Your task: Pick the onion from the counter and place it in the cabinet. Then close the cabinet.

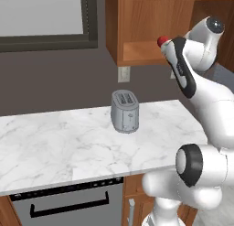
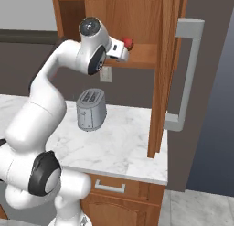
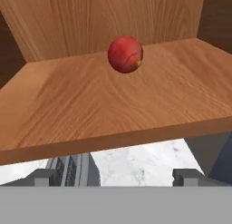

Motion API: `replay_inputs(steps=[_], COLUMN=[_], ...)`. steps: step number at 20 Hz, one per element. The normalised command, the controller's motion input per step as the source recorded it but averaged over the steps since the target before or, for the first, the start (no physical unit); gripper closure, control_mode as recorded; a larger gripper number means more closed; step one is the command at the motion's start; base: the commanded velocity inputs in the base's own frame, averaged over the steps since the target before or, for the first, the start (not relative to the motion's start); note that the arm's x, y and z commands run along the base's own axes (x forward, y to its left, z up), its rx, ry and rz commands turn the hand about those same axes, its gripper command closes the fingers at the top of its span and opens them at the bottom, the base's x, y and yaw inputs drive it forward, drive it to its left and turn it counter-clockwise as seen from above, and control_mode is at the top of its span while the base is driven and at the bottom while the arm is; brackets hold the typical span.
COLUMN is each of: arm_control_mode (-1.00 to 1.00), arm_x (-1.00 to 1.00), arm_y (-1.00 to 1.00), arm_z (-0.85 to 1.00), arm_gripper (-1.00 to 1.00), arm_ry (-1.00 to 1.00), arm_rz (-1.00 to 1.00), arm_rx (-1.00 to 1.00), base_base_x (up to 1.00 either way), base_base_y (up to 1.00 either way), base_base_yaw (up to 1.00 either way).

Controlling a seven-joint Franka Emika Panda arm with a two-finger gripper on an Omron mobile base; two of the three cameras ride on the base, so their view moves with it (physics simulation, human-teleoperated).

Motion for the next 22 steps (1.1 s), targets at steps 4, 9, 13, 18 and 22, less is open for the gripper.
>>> replay_inputs(steps=[4,9,13,18,22], arm_control_mode=[-1.0,-1.0,-1.0,-1.0,-1.0], arm_x=[-1.0,-1.0,-1.0,-1.0,-1.0], arm_y=[0.0,0.0,0.0,-0.07,-0.37], arm_z=[-0.32,-0.44,-0.44,-0.22,-0.07], arm_gripper=[-1.0,-1.0,-1.0,-1.0,-1.0], arm_ry=[0.05,0.07,-0.03,-0.1,-0.01], arm_rz=[0.01,0.01,0.0,0.0,0.0], arm_rx=[0.0,0.06,0.16,0.2,0.21], base_base_x=[0.0,0.0,0.0,0.0,0.0], base_base_y=[0.0,0.0,0.0,0.0,0.0], base_base_yaw=[0.0,0.0,0.0,0.0,0.0])
